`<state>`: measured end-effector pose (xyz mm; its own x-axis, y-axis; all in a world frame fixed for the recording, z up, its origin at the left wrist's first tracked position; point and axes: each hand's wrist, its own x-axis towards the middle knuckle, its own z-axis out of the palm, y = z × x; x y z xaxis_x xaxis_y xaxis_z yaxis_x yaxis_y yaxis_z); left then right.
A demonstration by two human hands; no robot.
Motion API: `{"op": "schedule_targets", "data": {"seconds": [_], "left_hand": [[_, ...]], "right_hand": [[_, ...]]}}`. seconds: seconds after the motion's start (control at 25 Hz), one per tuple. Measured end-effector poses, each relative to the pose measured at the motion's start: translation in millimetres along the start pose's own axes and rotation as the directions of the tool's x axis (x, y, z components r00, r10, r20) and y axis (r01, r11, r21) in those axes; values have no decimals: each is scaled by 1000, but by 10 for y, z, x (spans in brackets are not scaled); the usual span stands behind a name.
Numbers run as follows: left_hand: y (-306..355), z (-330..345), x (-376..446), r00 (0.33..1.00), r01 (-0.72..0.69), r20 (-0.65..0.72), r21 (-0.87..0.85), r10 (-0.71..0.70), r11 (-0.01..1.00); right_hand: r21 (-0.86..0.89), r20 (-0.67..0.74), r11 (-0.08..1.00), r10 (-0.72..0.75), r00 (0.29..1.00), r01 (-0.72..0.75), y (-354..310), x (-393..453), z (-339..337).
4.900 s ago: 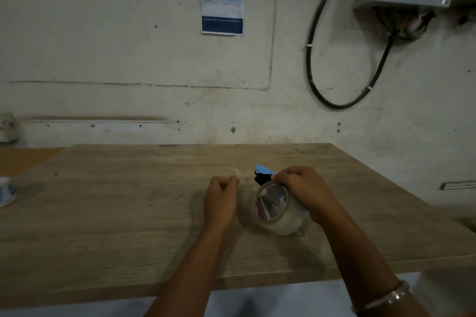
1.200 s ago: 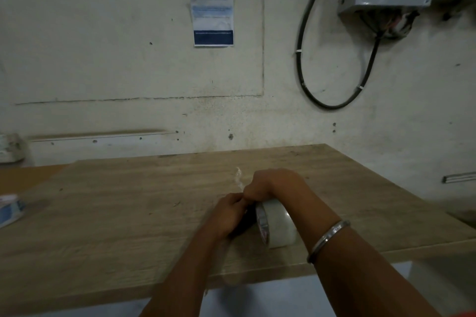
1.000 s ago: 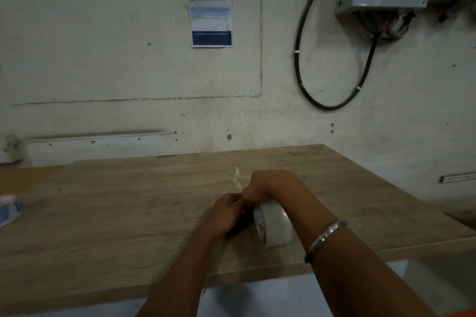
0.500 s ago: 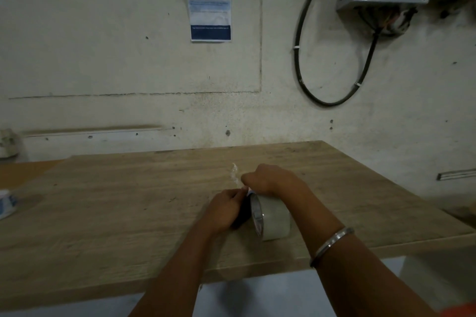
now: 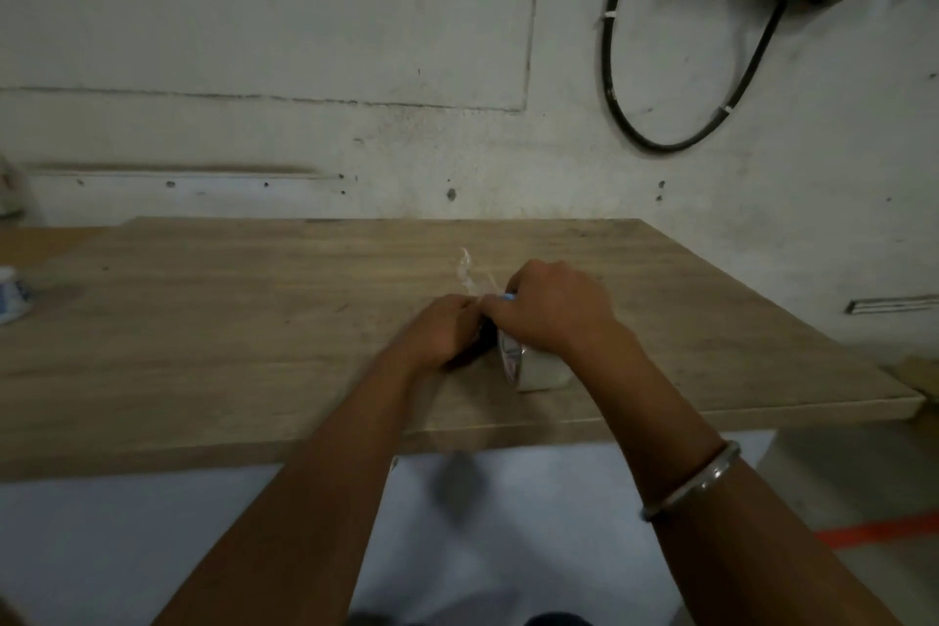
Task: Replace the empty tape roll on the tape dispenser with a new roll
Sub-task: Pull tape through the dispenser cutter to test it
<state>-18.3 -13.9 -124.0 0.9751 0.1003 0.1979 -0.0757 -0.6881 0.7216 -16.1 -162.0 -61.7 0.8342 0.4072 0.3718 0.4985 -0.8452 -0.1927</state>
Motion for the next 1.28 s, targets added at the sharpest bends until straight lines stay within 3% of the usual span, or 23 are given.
{"op": "schedule_targets", "data": {"seconds": [0.2,1.12,1.28], "left_hand": [[8,-2,-30,1000,9,5,19,-10,1000],[108,-19,-302,998,14,64,45,-17,999],[158,-17,-270,998,-24,63,-24,26,999]], "right_hand": [[7,84,1000,-15,996,14,27,110,-43],[-10,84,998,56,995,-55,-25,-195,-166],[-143,263,989,81,961,-45,-122,-46,-350]]}}
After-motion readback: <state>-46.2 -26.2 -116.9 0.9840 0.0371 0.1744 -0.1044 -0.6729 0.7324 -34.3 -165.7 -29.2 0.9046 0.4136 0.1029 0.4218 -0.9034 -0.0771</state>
